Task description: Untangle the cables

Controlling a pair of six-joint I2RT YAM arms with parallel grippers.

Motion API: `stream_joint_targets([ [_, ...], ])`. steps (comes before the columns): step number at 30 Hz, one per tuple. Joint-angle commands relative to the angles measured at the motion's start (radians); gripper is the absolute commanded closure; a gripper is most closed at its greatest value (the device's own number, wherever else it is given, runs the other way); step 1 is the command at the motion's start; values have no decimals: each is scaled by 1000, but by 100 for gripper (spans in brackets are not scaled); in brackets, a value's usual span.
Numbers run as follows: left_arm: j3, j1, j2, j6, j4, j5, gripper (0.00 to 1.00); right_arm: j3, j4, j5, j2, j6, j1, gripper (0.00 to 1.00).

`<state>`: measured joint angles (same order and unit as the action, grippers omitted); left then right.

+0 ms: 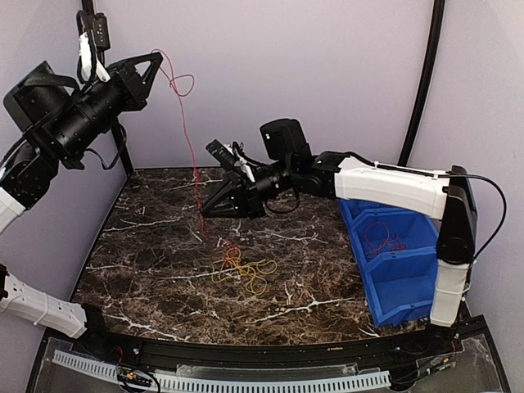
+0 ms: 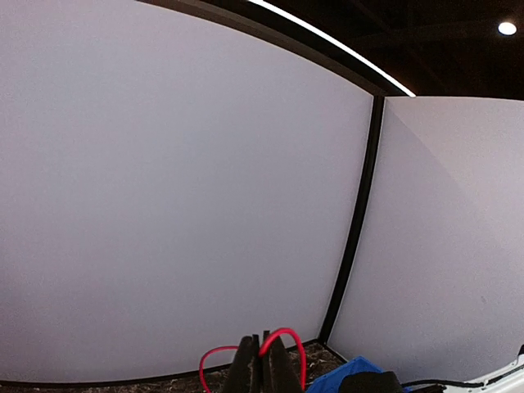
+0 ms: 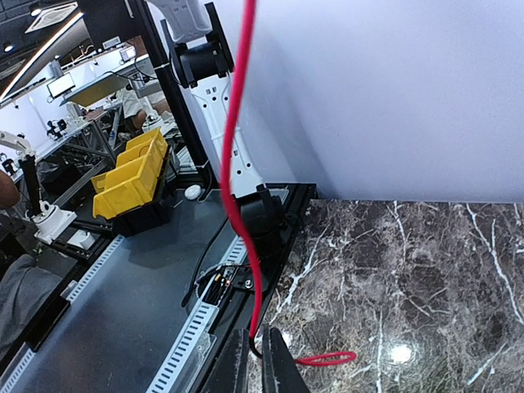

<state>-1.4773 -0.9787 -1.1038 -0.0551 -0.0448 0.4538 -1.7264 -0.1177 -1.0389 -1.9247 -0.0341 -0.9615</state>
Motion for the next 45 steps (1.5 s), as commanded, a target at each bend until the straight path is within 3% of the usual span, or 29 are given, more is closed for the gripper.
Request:
stream_joint_targets([
  [1,-135,4,12,107,-23,26,100,40,43,-15,-33,13,-7,91],
  [8,-198,5,11,120,-27,27,100,13,20,-1,-89,8,-9,92],
  [13,-189,5,12,108,-15,22,100,-31,-64,38,-81,-45,-10,86],
  [17,-161,5,21,96,-24,19,100,-58,-128,207,-8,-125,-9,70],
  [21,-91,4,45,80,-51,22,100,21,-66,339,60,-133,-12,47],
  [24,-45,5,62,72,-75,27,100,70,-35,412,43,-122,-25,35],
  [30,-24,4,66,60,-84,23,100,32,-18,465,-120,-53,-37,28],
  [35,-57,4,61,21,-63,16,100,-35,-12,422,-262,-48,-56,26],
  [37,-69,4,61,20,-60,16,100,-48,3,398,-309,-49,-64,28],
  [40,-88,5,60,17,-51,13,100,-97,-21,386,-388,-52,-73,40],
  [41,-92,5,61,16,-49,14,100,-122,-30,377,-414,-49,-73,47],
  [45,-111,5,63,17,-40,15,100,-162,-53,378,-492,-49,-73,92],
])
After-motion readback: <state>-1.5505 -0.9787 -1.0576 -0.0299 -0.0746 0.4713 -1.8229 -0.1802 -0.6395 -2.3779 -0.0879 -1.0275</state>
